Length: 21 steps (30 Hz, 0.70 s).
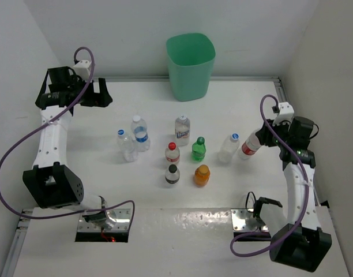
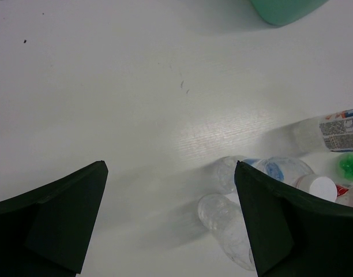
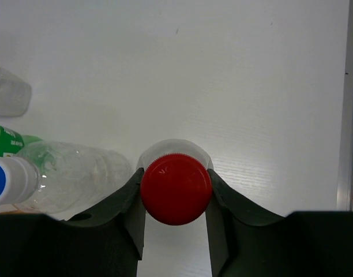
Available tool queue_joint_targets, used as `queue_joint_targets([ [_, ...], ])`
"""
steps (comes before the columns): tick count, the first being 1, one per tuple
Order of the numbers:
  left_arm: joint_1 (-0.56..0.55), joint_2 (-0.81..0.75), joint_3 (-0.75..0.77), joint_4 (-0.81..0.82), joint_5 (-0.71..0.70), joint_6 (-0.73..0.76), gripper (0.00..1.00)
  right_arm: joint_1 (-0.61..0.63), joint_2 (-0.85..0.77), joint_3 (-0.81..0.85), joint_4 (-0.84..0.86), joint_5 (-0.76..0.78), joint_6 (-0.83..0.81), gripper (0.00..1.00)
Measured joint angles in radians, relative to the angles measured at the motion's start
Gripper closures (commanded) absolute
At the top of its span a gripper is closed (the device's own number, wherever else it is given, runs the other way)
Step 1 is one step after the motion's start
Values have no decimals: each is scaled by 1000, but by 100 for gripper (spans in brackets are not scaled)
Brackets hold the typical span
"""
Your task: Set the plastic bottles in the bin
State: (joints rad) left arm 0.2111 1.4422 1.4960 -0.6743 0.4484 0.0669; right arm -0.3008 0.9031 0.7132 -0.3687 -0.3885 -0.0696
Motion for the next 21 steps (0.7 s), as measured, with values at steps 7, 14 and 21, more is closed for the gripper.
queue_joint_targets([
  [7,1,0,-30,13,8,23,0,30,127,222,46,-11,64,91],
  [14,17,-31,-126,25,68,69,2,192,513,849,261,37,185,95],
  [21,40,-98,-161,49,93,87,2,363,806,1195,413,107,258,98],
])
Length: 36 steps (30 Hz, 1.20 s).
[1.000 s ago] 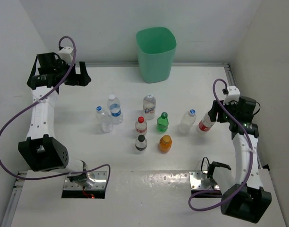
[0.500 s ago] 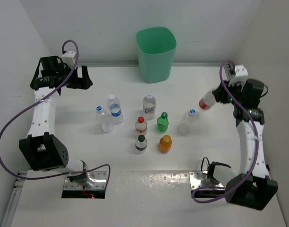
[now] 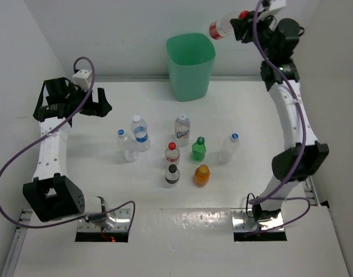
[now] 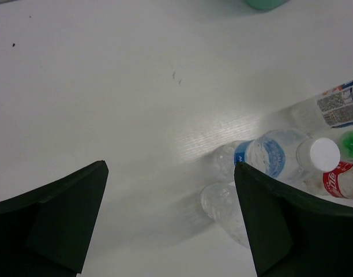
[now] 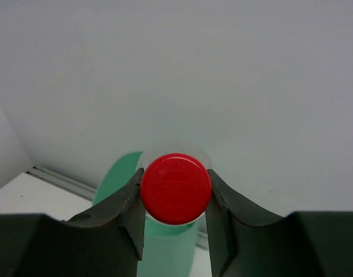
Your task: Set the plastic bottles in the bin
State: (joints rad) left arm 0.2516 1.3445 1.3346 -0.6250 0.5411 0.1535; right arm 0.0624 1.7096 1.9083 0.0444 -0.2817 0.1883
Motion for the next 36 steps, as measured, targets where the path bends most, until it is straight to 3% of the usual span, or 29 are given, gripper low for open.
queue_joint_targets([
  [9,43,-173,-215,107,94,-24,1,165,290,47,144,90,-34,100],
  [13,130,-245,-235,112,156,0,1,196,377,76,131,117,-67,97],
  [15,180,-277,-234,105,192,35,1,202,403,100,126,126,-82,88],
  [16,207,-290,-232,92,212,55,1,203,407,103,125,127,-88,69],
  [17,236,-301,-225,73,243,82,1,204,407,105,126,129,-96,58],
  [18,264,-306,-212,45,274,107,3,205,407,107,127,131,-101,38],
  [21,350,-291,-148,-63,372,212,4,210,406,110,137,146,-114,24],
  [26,434,-198,-12,-393,483,555,6,227,378,100,122,171,-120,20],
  [30,441,-190,-37,-550,501,737,7,249,291,69,92,174,-116,20],
  [36,288,-327,-164,-651,449,968,7,267,111,13,72,159,-117,20],
])
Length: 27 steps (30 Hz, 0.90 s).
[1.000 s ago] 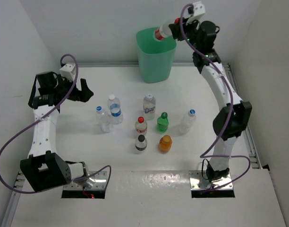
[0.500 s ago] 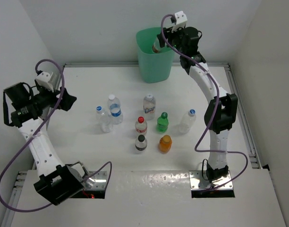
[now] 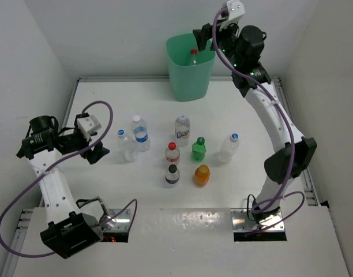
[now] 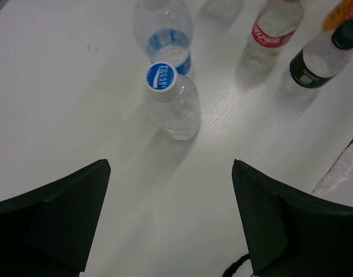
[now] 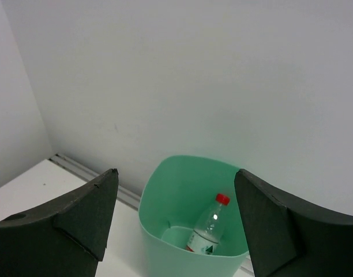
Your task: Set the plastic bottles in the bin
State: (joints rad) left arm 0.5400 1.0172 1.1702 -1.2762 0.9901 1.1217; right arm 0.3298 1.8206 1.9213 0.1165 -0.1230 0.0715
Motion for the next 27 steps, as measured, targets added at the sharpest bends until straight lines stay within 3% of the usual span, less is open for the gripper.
queue_joint_targets([
  [5,-37,-5,-56,22,-23,39,7,-8,-107,-51,-16,-10,-10,20],
  [13,-114,75,-135,249,-44,-73,6,-36,-169,-149,-89,-22,-19,20],
  [27,-282,192,-144,462,-53,-253,6,-46,-180,-190,-136,-34,-31,20],
])
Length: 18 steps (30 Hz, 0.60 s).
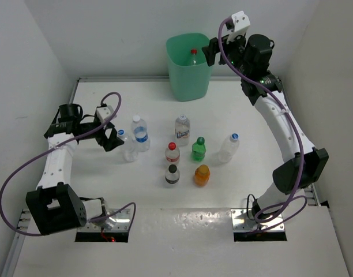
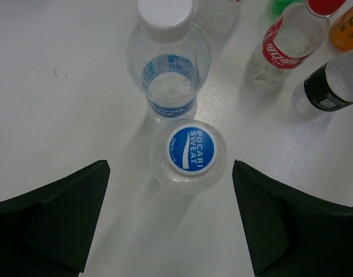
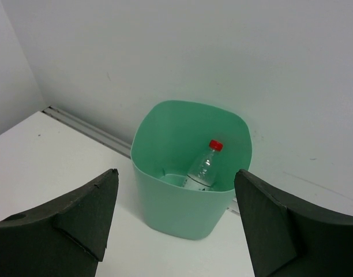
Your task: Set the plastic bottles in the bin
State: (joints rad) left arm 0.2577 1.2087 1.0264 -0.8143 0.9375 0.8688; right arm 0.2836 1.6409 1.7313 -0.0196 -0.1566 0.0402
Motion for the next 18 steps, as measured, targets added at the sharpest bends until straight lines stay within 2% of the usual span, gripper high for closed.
queue_joint_targets([
  [6,-58,11,-35,79,-7,-70,14,0,0,-3,0,0,-9,20],
  [10,-82,25,-44,134,-6,-115,24,0,0,-16,0,0,-15,20],
  [13,-89,27,-55,163,-6,-138,39,0,0,-28,-1,0,-18,20],
  [14,-90,27,-58,170,-6,-144,47,0,0,-31,-2,0,-18,20],
  [18,-87,27,-61,199,11,-160,61,0,-2,-42,-5,1,-19,20],
])
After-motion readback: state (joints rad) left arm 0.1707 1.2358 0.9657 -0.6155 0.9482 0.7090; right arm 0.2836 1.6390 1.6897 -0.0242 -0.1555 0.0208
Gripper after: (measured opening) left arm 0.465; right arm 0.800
